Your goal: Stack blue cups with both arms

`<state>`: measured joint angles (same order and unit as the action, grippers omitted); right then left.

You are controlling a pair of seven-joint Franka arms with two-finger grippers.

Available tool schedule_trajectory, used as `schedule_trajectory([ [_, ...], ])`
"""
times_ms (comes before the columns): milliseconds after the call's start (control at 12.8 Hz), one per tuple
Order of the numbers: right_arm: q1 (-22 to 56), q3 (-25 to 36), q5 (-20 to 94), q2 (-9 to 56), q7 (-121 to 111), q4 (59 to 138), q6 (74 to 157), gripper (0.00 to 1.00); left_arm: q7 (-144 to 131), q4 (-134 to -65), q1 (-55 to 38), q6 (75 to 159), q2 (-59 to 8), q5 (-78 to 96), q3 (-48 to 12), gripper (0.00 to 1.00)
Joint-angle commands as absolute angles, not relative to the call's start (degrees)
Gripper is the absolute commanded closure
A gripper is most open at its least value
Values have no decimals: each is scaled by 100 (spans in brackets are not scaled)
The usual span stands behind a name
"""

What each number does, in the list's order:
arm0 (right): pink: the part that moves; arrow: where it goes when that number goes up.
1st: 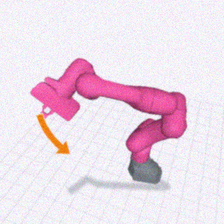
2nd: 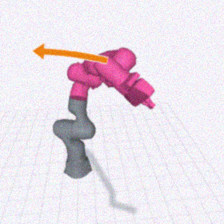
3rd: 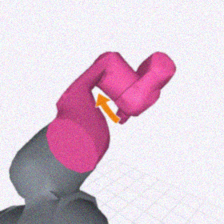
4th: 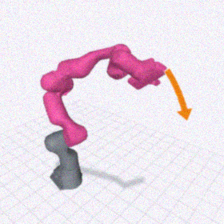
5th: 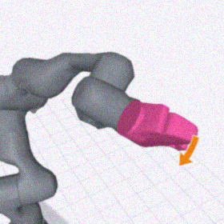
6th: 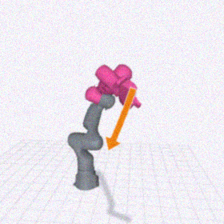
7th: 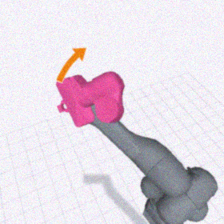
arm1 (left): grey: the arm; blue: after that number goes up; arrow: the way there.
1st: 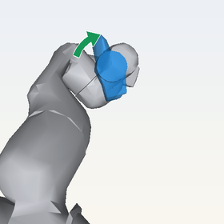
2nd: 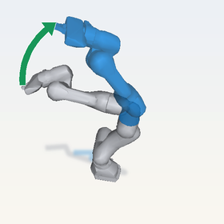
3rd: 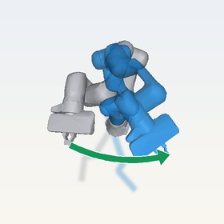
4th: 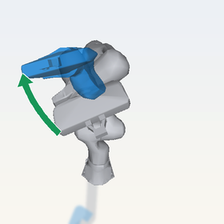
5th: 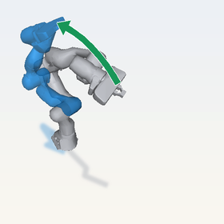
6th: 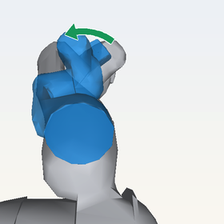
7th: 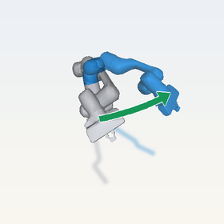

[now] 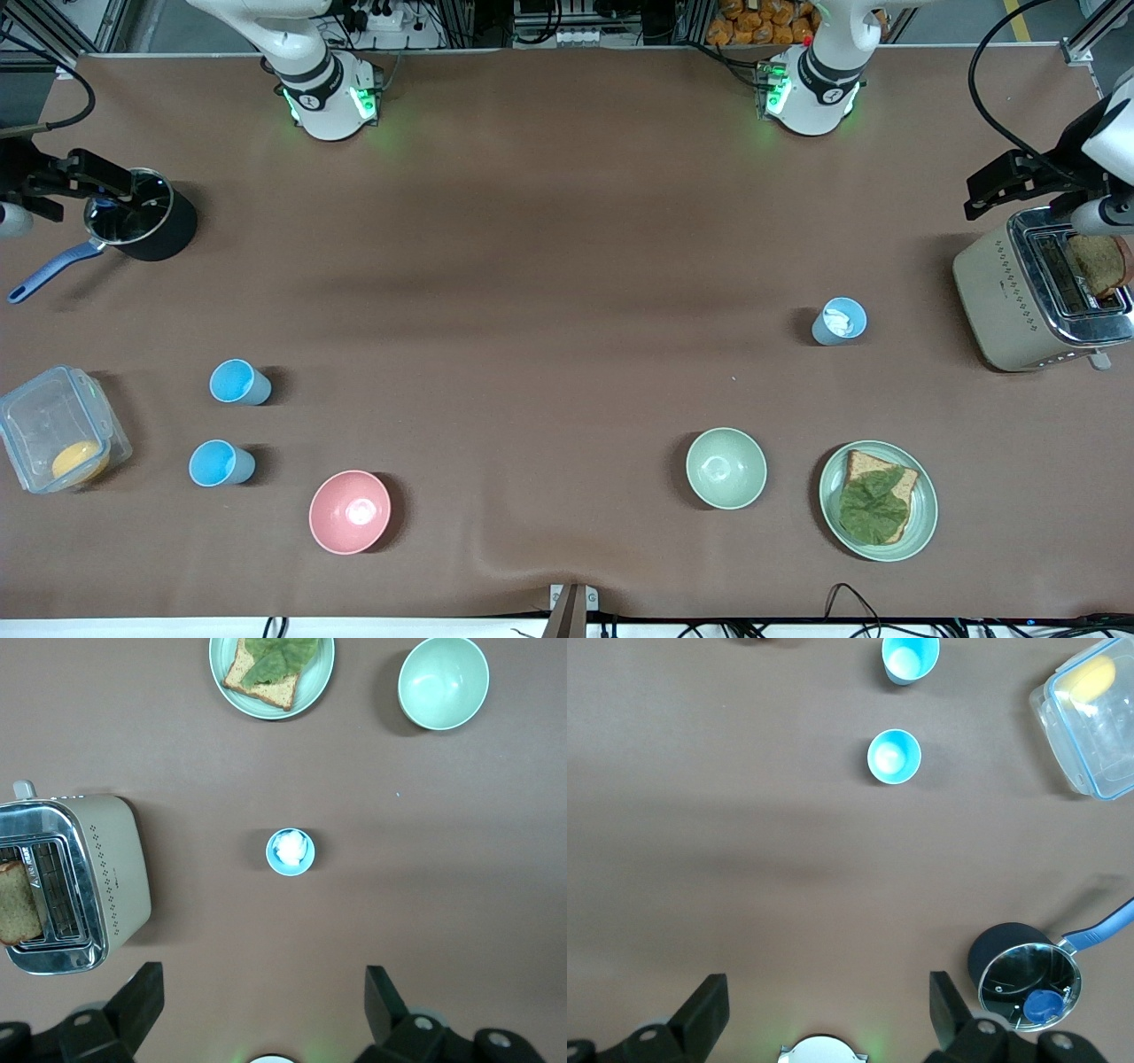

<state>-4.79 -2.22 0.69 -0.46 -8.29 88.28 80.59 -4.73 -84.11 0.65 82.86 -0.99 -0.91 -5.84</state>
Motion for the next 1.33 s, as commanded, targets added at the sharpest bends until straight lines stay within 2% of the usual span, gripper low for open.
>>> schedule_trajectory([
  [0, -518, -237, 18, -88, -809, 8877, 8016, 0, -343, -8376, 62, 8165, -35, -9, -571, 0],
  [468, -510, -229, 18, -62, -809, 8868, 7972, 0, -211, -8385, 97, 8174, -44, 44, -475, 0],
  [858, -527, -237, 35, 281, -826, 8851, 8051, 0, -272, -8464, 88, 8165, -18, -8, -510, 0],
  [1248, -519, -237, 26, 387, -826, 8859, 8121, 0, -246, -8831, 105, 8313, -44, -26, -510, 0],
])
